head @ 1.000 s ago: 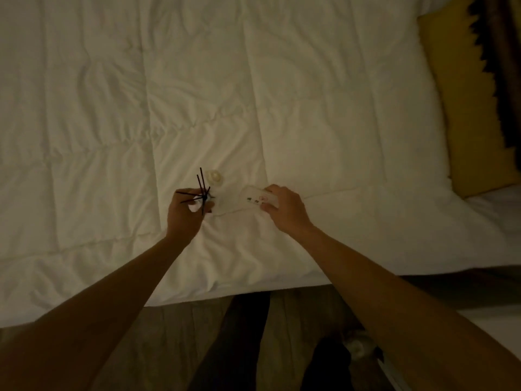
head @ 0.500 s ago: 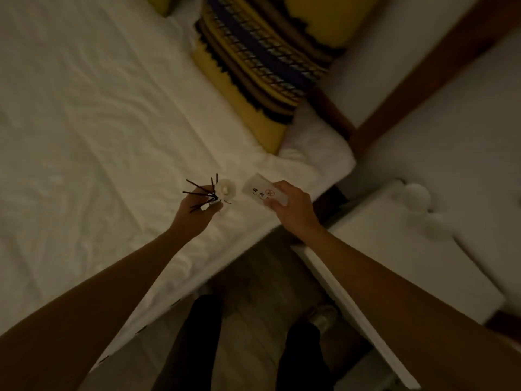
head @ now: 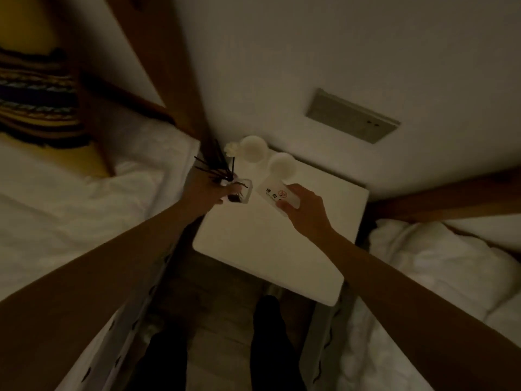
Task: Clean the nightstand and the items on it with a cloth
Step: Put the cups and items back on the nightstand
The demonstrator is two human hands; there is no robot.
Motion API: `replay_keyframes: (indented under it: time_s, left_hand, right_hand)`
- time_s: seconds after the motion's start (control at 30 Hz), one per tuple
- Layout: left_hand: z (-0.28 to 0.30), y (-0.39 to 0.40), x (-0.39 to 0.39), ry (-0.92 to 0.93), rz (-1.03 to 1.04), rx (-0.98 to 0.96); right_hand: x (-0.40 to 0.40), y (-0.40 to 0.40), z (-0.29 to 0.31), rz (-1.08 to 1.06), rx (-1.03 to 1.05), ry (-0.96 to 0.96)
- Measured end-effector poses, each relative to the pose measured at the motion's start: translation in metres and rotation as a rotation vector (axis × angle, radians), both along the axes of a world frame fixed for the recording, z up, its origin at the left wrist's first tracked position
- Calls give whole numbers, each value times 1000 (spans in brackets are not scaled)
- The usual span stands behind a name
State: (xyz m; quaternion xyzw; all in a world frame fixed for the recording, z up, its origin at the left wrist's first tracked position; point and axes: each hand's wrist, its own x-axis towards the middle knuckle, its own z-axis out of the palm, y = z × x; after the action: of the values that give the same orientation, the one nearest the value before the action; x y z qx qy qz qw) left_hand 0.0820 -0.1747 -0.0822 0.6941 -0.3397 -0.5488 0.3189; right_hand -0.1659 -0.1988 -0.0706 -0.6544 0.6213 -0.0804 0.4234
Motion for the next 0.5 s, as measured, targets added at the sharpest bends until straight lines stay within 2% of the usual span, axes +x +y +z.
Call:
replay_keyframes:
  time_s: [0.23,0.4,0.5]
  left_hand:
    - [-11,-49,-91,-149,-239,-98]
    - [-37,-72,-146,-154,-437,-111]
    - [-54,-87,-182,-281,-495,-162]
  right_hand:
    - [-98,-6,-20,-69,-2,98]
    - [-153,-14,-41,-43,-61,257]
    - [-179,-23,-57,-47,-77,299]
